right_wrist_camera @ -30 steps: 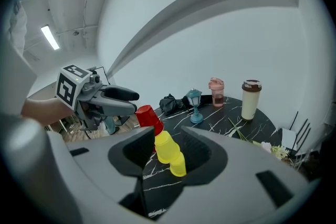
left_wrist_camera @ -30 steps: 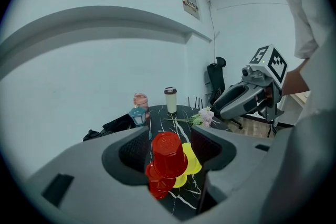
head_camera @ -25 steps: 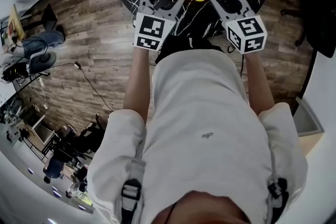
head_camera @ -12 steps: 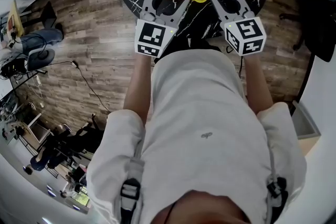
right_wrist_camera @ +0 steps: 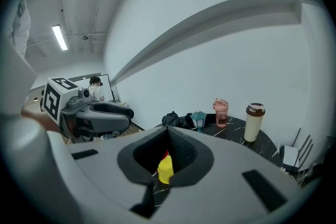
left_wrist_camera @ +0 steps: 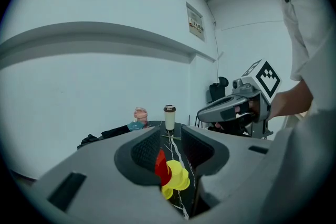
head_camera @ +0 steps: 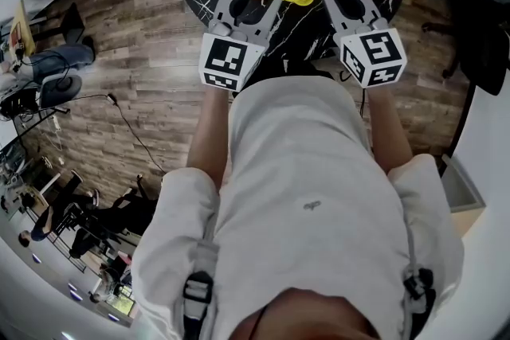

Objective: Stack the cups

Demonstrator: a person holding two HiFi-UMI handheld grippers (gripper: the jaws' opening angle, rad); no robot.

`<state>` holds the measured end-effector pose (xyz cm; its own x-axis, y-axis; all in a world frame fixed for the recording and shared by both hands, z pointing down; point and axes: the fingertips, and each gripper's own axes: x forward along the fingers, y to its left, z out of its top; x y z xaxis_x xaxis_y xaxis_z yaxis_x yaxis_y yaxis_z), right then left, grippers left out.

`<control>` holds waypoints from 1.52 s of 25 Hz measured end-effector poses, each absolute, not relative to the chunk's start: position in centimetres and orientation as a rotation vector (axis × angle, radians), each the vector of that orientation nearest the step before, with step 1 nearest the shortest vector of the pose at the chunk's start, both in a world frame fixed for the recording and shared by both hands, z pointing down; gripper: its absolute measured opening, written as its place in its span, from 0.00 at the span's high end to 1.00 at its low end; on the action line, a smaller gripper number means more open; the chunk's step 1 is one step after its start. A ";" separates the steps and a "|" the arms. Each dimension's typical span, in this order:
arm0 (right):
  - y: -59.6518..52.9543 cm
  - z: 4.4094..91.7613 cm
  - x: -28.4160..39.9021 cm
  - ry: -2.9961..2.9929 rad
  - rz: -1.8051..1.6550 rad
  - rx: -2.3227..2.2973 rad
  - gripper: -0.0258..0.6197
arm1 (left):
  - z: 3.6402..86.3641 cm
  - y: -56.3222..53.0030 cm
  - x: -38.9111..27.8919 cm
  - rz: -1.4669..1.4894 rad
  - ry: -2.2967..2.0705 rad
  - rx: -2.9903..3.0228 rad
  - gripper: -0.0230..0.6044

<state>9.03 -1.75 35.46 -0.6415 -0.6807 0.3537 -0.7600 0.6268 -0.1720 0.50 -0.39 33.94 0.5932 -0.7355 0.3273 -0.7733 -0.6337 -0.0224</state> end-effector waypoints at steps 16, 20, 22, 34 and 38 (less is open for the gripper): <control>-1.3 33.1 8.9 -2.631 0.353 1.187 0.96 | 32.9 -0.9 -0.6 0.403 -1.349 2.663 0.90; -1.2 32.9 8.7 -2.626 0.320 1.183 0.96 | 33.0 -0.9 -0.9 0.406 -1.365 2.654 0.92; -1.1 32.8 8.6 -2.625 0.306 1.178 0.96 | 33.1 -0.9 -1.1 0.413 -1.375 2.644 0.94; -0.8 32.7 8.3 -2.630 0.291 1.167 0.96 | 33.2 -0.9 -1.5 0.425 -1.391 2.636 0.95; -0.7 32.7 8.2 -2.629 0.284 1.166 0.96 | 33.4 -0.7 -1.6 0.427 -1.388 2.635 0.95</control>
